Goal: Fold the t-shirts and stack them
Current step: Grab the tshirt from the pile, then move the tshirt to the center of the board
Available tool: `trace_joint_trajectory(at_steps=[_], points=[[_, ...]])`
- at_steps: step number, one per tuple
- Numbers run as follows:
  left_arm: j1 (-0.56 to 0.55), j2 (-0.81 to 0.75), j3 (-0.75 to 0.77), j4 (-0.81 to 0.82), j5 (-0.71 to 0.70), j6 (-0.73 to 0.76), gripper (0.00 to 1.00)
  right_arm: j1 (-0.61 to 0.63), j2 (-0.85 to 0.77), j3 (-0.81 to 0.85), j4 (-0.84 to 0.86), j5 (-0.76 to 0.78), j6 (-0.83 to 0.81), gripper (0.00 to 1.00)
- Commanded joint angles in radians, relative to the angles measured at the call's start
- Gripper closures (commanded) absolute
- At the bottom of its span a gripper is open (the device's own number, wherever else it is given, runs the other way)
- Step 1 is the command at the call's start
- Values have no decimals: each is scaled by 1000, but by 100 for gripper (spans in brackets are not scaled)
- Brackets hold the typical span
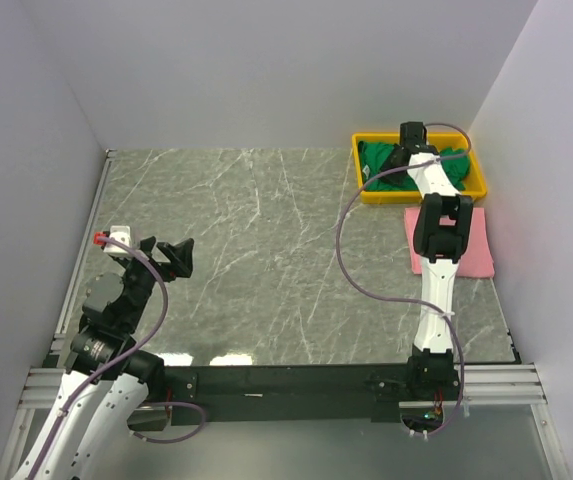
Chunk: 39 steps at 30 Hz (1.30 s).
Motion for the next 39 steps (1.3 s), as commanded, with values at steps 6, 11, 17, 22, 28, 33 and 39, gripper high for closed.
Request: trace_joint_trajectory(at_steps=[6,11,17,22,28,33,39], points=[[-5,-27,9,31,2,21,1,22,-338,-35,128,29,-67,100],[-4,-44,9,27,-12,16,1,114,-531,-5,170,-12,-139,100],[-4,-71,7,19,-23,12,1,278,-678,21,248,-172,-164,100],[-4,-88,4,16,-30,10,1,441,-729,-9,358,-270,-133,100],[-4,-87,1,8,-27,7,1,536,-757,-239,472,-238,-77,87],[-4,-82,-2,4,-21,4,1,533,-793,-513,403,-44,-70,42],[-4,-50,-10,19,-4,-4,1,544,-959,-912,388,115,-122,29]])
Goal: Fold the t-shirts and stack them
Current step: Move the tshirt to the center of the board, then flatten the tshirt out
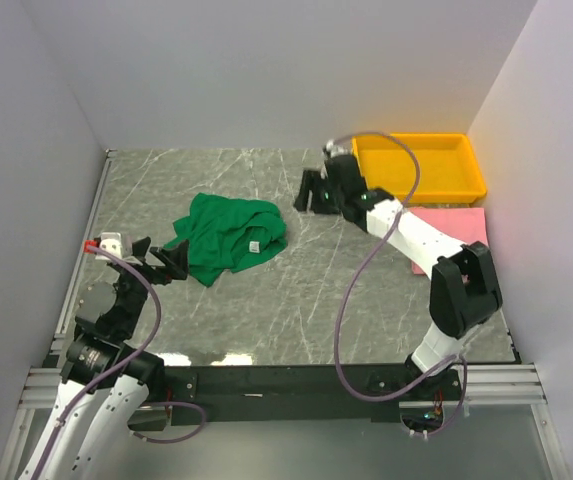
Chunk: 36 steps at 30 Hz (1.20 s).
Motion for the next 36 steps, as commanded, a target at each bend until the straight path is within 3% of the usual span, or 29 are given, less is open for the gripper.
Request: trace_joint_trajectory(at_steps=[1,6,11,14,16,23,28,30,36], points=[[-2,34,-10,24,16,-9,1,11,-199,-166,49,98,-48,29],[-2,146,9,10,36,-67,1,94,-267,-303,64,89,-110,29],[-2,377,85,-65,135,-251,1,120,-321,-412,104,81,-81,29],[-10,501,98,-7,233,-366,5,122,-377,-496,168,81,-39,29],[-54,561,102,30,228,-448,6,120,-414,-542,185,102,-7,29],[-258,900,223,148,14,-634,4,116,-548,-706,210,265,70,26],[-391,1081,269,321,-221,-782,4,100,-649,-820,237,326,133,23],[-428,1143,306,324,-332,-802,3,82,-682,-852,237,328,145,23],[-456,1376,458,274,-456,-898,3,47,-729,-903,299,299,133,22]])
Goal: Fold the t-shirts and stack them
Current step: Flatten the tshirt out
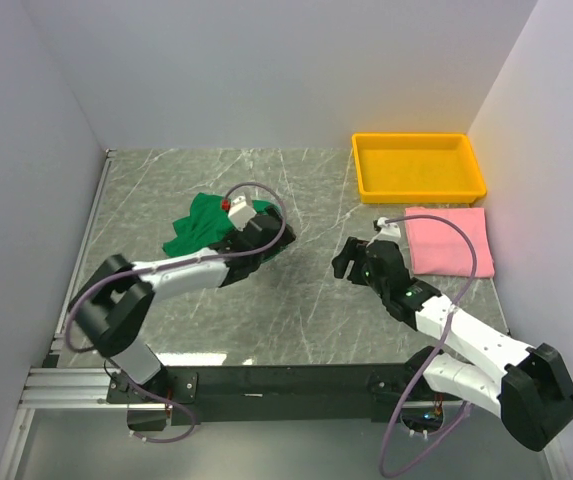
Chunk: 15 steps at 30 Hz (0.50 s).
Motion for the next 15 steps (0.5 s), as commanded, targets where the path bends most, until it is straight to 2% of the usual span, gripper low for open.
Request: trace_joint_trajectory(at_steps=[1,7,11,14,15], points=[[-12,75,89,11,-163,-101,3,-30,-30,-19,89,11,9,22],[-17,224,209,-85,-264,-149,4,-55,-4,-45,147,-70,-16,22],[-15,267,239,-118,-359,-138,7,-55,26,-45,187,-145,-30,22],[0,295,264,-151,-378,-127,16,-55,56,-42,204,-169,-34,22],[10,301,267,-157,-383,-123,25,-55,68,-39,209,-178,-36,22]])
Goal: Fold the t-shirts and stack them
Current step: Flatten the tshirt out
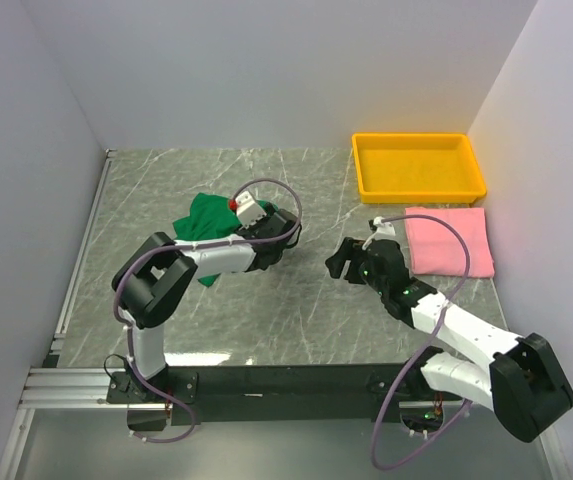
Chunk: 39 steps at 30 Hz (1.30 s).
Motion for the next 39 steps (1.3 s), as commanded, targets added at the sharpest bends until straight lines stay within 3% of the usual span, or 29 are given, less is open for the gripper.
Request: trace_joint_trajectory(at_steps=[1,2,3,5,6,9,18,25,34,39], points=[[22,16,43,-39,-88,1,31,-6,26,4,74,-45,-20,22],[25,13,38,-33,-91,12,38,-6,33,5,78,-51,-25,23],[29,6,32,-22,-95,38,54,-6,45,7,87,-60,-26,23],[32,-24,18,-16,-103,69,71,-6,62,13,98,-91,-29,23],[31,-40,18,-19,-111,110,89,-4,82,14,116,-105,-29,23],[31,-129,23,-43,-128,240,99,-3,130,34,155,-172,-32,23],[71,-548,89,-232,-54,625,99,40,294,172,193,-292,-54,23],[216,-876,24,-290,168,681,99,117,441,330,175,-310,-92,23],[246,-958,69,-413,190,705,99,242,726,557,202,-289,-57,23],[250,-959,87,-432,207,702,99,273,854,594,345,-298,1,22]])
